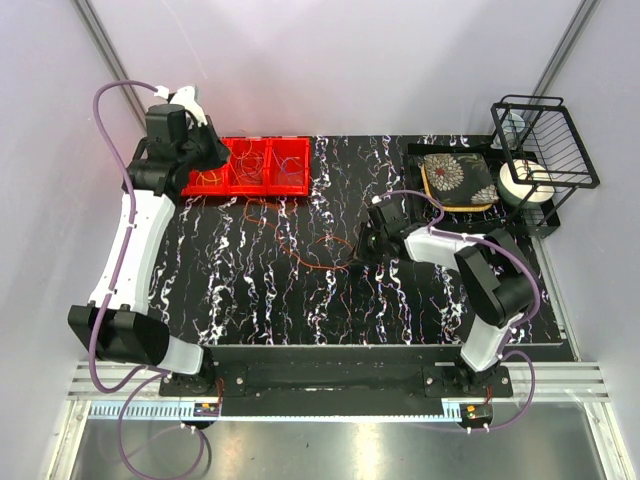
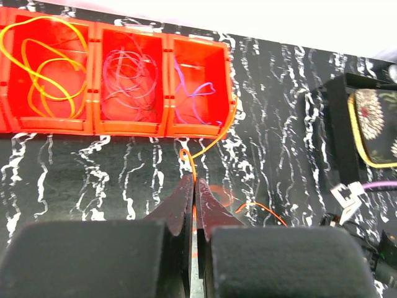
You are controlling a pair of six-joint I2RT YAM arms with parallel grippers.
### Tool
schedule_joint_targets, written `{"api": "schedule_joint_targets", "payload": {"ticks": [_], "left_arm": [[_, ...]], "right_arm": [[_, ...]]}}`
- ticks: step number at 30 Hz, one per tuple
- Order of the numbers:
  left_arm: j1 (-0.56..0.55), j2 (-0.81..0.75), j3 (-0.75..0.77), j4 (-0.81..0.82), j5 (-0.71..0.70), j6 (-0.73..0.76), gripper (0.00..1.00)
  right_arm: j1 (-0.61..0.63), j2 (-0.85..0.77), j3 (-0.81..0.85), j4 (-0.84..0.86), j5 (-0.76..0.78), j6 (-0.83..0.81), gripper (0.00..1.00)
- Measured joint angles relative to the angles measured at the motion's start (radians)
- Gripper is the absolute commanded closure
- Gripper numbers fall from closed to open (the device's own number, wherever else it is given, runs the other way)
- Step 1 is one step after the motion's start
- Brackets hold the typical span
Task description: Untangle the cables
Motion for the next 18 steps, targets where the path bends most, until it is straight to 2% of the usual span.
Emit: {"api": "schedule_joint_targets", "payload": {"ticks": [7, 12, 18], "left_arm": [[0.0, 0.0, -0.057, 0.036, 0.118, -0.035, 1.0], [-0.008, 0.016, -0.082, 0.079, 0.218, -0.079, 1.0], [-0.024, 0.063, -0.078, 0.146, 0.244, -0.126, 1.0]], "right_arm": [[0.0, -0.022, 0.112, -0.059, -0.002, -0.013, 1.0], [0.0, -0.023, 0.304, -0.101, -0.019, -0.017, 1.0], [0.0, -0.005, 0.551, -0.134, -0.026, -0.019, 1.0]]}}
